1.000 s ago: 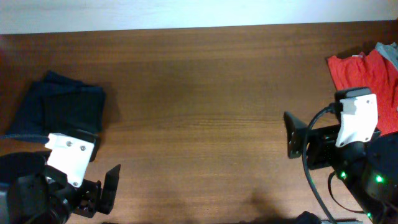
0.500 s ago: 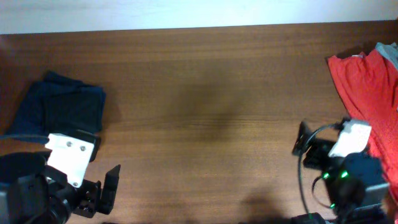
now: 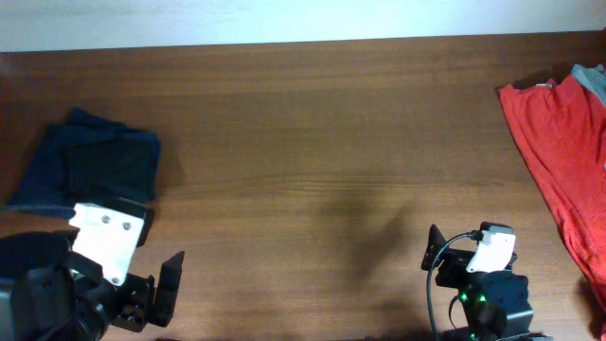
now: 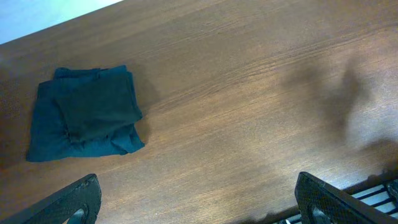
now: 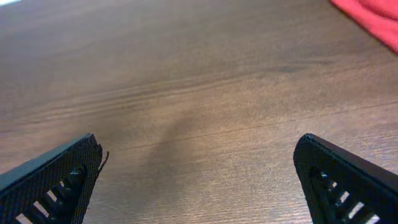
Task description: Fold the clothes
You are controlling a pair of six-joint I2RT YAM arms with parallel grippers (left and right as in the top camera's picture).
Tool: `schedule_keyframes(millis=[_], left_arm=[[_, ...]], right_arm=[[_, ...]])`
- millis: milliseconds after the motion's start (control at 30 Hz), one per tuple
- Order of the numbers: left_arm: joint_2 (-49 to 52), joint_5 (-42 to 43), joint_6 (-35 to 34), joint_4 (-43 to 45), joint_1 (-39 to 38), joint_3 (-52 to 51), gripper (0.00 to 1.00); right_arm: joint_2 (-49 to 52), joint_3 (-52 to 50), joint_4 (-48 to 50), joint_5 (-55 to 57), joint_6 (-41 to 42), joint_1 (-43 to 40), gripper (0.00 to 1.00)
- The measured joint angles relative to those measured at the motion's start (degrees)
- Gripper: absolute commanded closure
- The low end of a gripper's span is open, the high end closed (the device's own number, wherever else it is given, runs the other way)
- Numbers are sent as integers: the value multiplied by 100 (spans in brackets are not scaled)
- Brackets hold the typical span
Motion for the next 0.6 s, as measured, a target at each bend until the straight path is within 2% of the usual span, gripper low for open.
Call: schedule_keyframes(millis=[333,600], left_arm=[[0,0,0,0,0,0,1],[0,0,0,0,0,0,1]], right_arm=[[-367,-798,162,-4,0,0,1],[-376,-861,103,-42,0,0,1]])
